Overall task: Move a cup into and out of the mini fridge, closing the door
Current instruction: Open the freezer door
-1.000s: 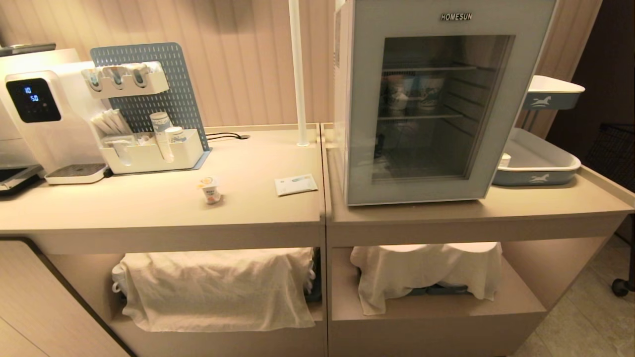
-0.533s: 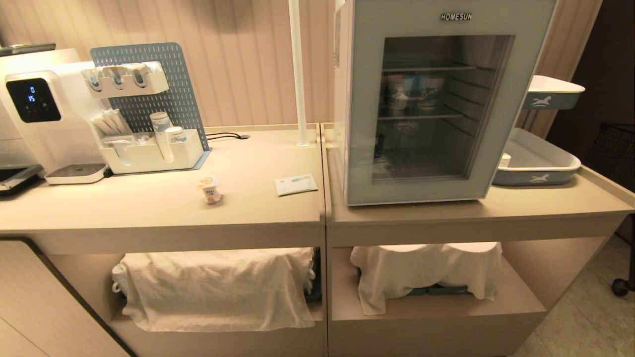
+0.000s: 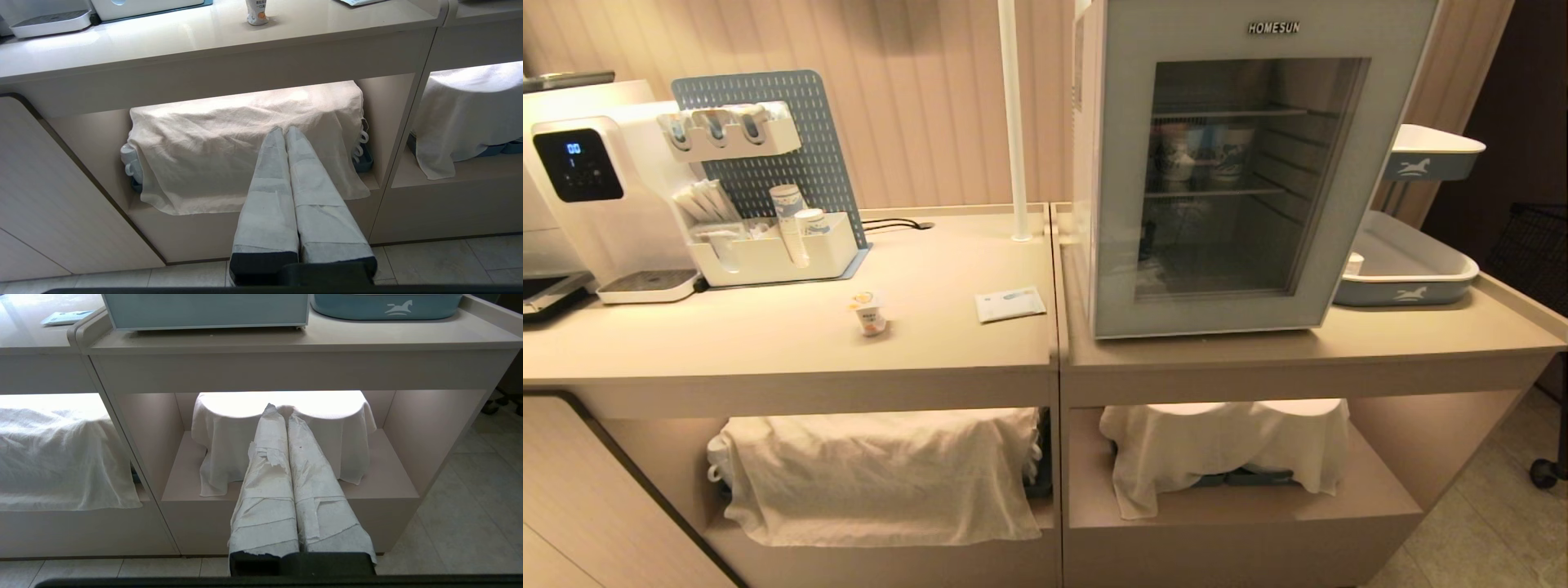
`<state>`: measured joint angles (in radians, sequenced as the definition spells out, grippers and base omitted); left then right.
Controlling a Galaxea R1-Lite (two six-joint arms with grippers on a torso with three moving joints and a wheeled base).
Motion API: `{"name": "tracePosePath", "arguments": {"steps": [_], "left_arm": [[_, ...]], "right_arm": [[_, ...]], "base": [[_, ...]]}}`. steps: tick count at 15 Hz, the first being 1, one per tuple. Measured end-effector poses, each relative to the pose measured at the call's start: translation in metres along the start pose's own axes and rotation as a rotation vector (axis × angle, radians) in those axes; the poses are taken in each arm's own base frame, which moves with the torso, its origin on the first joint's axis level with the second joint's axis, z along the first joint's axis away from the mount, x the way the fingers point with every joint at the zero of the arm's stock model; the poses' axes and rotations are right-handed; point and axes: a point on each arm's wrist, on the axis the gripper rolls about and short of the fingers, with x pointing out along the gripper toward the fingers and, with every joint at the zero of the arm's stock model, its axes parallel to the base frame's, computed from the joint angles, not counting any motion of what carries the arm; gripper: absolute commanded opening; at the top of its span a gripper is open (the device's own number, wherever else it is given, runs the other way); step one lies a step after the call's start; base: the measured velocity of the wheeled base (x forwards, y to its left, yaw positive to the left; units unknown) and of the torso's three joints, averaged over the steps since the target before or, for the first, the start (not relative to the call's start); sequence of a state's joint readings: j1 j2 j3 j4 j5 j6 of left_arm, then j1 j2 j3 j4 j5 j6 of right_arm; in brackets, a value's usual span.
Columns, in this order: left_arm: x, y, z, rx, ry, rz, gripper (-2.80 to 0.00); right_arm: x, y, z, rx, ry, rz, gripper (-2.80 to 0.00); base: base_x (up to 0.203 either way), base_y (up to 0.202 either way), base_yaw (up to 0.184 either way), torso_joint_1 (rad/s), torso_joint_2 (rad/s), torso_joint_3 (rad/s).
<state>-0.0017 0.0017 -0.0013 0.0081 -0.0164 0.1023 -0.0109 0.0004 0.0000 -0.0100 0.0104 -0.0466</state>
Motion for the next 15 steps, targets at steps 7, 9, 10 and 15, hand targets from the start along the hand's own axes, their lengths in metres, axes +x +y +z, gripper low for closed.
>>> {"name": "tracePosePath", "arguments": {"steps": [7, 9, 10, 15], "left_arm": [[0.0000, 0.0000, 0.0000, -0.007, 0.001, 0.000, -2.80], [0.0000, 0.0000, 0.0000, -0.005, 0.001, 0.000, -2.80], [0.0000, 0.0000, 0.0000, -0.003, 0.001, 0.000, -2.80], [0.0000, 0.0000, 0.0000, -0.006, 0.001, 0.000, -2.80]], "right_arm": [[0.0000, 0.0001, 0.0000, -0.006, 0.000, 0.003, -2.80], [0.0000, 0.0000, 0.0000, -0.007, -0.001, 0.003, -2.80], [0.0000, 0.0001, 0.0000, -0.007, -0.001, 0.003, -2.80], [0.0000, 0.0001, 0.0000, -0.008, -0.001, 0.003, -2.80]], "base": [[0.000, -0.057, -0.003, 0.000, 0.00, 0.000], [0.000, -0.196, 0.001, 0.003, 0.00, 0.001], [0.000, -0.197, 0.000, 0.007, 0.00, 0.001], [0.000, -0.196, 0.001, 0.003, 0.00, 0.002]]}}
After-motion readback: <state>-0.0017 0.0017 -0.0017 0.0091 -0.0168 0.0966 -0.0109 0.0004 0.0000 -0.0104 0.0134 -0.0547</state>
